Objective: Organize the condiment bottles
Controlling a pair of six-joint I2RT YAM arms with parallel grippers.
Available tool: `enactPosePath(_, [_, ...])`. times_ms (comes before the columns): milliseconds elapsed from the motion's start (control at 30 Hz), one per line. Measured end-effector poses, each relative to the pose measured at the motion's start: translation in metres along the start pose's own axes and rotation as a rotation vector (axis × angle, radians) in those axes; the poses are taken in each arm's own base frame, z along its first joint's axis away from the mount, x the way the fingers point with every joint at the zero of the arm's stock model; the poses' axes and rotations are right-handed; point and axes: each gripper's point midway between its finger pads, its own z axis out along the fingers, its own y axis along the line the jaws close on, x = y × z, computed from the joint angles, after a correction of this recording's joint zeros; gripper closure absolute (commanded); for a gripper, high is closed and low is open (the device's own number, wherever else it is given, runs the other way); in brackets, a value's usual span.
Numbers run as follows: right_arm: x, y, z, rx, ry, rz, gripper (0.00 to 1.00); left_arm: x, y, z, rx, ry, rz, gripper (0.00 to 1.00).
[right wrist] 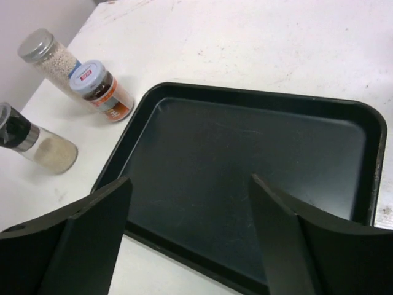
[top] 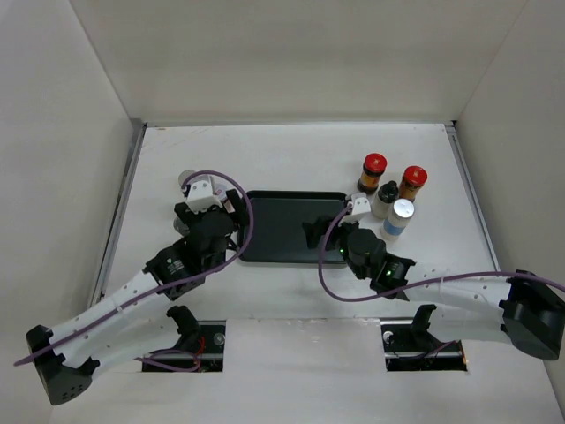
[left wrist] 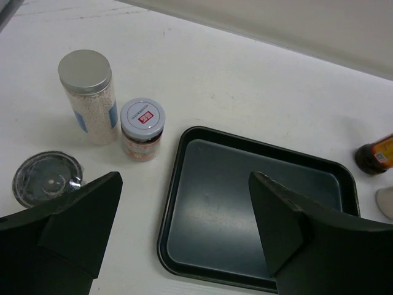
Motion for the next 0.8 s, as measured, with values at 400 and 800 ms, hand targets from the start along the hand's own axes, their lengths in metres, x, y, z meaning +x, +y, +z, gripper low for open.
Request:
enactPosePath(400, [0.003,0.007,-0.003,-0.024,0.005,-0.037,0.9,-0.031,0.056,-0.009,-0.184,-0.077,-0.008,0.18])
enactPosePath(800, [0.003,0.002,-0.003,0.001,0.005,-0.038,0.23,0.002,0.134,0.006,-0.464,0.086,-0.002,0.12])
